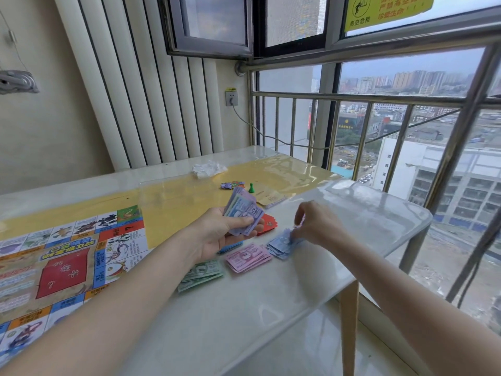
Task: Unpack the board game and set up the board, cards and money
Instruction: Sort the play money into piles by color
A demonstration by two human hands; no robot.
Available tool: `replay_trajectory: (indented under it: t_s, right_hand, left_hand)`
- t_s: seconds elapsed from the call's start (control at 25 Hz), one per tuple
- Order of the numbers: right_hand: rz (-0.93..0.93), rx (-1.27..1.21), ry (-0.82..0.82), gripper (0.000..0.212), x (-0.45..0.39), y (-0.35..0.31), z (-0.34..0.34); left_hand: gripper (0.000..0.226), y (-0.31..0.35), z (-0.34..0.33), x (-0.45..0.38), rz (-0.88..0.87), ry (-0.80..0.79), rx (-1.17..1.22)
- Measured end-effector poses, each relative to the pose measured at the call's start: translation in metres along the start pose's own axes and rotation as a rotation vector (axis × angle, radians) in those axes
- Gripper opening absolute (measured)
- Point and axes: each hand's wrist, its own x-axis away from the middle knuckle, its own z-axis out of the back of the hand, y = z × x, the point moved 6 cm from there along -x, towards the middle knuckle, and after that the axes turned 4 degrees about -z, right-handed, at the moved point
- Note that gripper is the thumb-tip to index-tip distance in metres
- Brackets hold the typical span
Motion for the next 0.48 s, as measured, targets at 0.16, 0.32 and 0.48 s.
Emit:
replay_trajectory:
  t_s: [0.16, 0.32, 0.48]
  right_hand:
    - [0.115, -0.612, -0.082, 0.015, 0.003, -0.024, 0.012]
    - [0.159, -0.763, -0.224, 0.007, 0.008, -0.041, 0.006]
    - [0.121, -0.839, -0.262, 0.012, 0.008, -0.041, 0.005]
  left_hand:
    - [0.011, 0.001, -0.001, -0.001, 0.003, -0.008, -0.021]
    - [0.021, 0.006, -0.012, 0.005, -0.007, -0.09, 0.041]
    - [0.025, 0.015, 0.002, 0.006, -0.012, -0.027, 0.042]
